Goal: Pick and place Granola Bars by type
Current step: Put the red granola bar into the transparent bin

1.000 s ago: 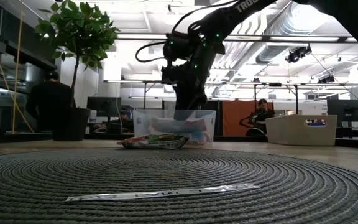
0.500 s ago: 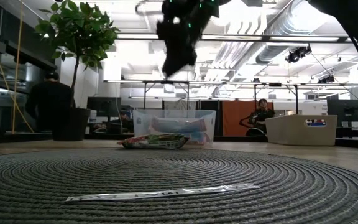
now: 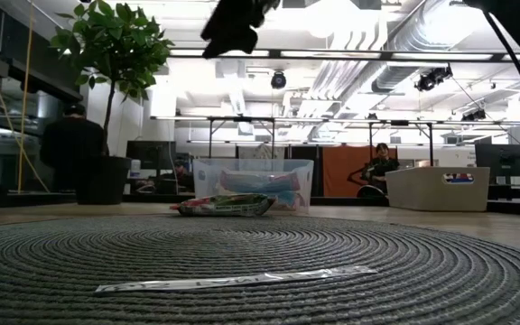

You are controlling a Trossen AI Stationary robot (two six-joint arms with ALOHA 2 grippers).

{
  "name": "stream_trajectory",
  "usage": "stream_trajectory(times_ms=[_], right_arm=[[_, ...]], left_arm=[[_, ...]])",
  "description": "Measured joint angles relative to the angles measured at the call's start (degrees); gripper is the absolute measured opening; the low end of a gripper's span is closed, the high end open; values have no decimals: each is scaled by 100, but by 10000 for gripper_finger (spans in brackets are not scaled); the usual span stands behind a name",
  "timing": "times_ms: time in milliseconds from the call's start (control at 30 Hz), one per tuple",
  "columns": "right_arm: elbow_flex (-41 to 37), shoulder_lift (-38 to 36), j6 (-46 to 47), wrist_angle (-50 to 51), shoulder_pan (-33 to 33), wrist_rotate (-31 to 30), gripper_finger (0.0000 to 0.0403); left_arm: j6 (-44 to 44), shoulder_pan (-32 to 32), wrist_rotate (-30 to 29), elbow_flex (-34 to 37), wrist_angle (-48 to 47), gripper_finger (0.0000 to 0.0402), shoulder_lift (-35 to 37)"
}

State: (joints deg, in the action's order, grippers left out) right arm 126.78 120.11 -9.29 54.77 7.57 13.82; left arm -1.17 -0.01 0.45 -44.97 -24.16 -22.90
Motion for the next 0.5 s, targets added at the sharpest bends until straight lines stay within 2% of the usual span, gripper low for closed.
stream_trajectory(times_ms=[100,500], right_arm=[[-2,0,191,6,-306,-164,209],[-17,176,1181,39,-1244,-1439,209]], left_arm=[[-1,0,-1,0,0,1,-1],[-2,0,0,0,-1,1,0]])
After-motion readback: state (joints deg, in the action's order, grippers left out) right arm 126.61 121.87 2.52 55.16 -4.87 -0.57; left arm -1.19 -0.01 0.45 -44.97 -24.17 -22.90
